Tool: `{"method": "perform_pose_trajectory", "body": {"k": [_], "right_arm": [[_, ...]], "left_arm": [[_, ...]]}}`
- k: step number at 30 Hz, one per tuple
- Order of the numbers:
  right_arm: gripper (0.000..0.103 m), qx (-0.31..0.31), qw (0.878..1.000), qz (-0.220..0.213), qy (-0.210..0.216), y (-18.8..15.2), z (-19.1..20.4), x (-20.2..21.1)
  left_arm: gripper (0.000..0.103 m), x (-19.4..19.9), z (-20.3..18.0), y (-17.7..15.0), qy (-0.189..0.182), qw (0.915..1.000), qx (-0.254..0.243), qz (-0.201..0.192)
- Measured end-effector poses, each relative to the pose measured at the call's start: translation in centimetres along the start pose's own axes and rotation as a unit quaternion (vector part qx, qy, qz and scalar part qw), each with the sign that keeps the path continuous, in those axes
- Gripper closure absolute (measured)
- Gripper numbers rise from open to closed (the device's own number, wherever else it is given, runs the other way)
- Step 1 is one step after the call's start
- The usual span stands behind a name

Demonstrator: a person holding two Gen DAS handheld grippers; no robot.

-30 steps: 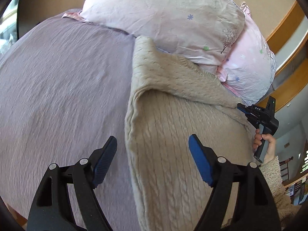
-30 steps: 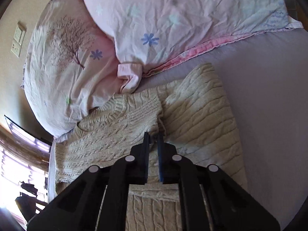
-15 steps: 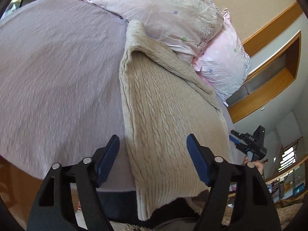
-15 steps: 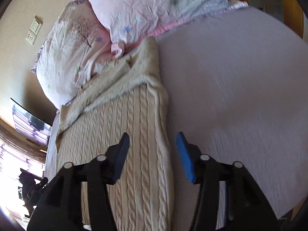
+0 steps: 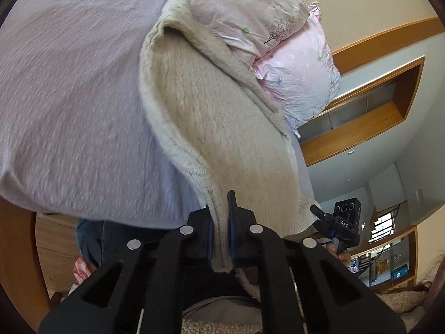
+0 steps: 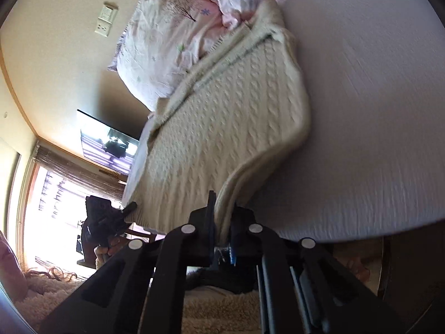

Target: Fold small clothes

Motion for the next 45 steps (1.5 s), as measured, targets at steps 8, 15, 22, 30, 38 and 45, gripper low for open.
{"method": "perform_pose_trajectory", "body": {"k": [8,15,22,30,38,45], "right_arm": [[0.096,0.016,0.987,-0.163,-0.002,17.7,3.6,-5.2],[0.095,-0.102,0.983,-0.115,-0.103,24.9,-2.6,-16.5],[0.025,-0.119,0.961,-0.165,-0.188,25.2,-2.6,-14.6],[0.014,-0.060,0.970,-0.168,-0.163,22.4,-1.2,-11.1],[0.014,-0.045,0.979,-0.150,-0.134,20.5,-0.2,-10.6],[0.014,-0.057,0.979,-0.161,-0.114,19.6,-1.8,-8.0]], "left_arm": [[0.096,-0.9,-1.8,17.4,-0.018,0.9863,-0.025,-0.162],[0.096,-10.8,5.2,26.9,0.051,0.9879,0.060,-0.134],[0.037,-10.4,5.1,27.7,0.052,0.9890,0.076,-0.116],[0.031,-5.5,4.8,25.4,0.124,0.9865,0.029,-0.103],[0.046,-7.8,7.1,22.8,0.113,0.9899,0.058,-0.063],[0.087,-8.9,7.1,22.2,-0.011,0.9804,0.163,-0.110]]}}
Point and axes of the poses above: each gripper's, at about its wrist camera, not at the fingertips, and x roughly against the way its jaws point, z to its left, y to its top, the point moved 1 cm from there along -x, roughly the way its jaws point, and after that the axes turned 10 degrees about -y, right-handed, at the moved point
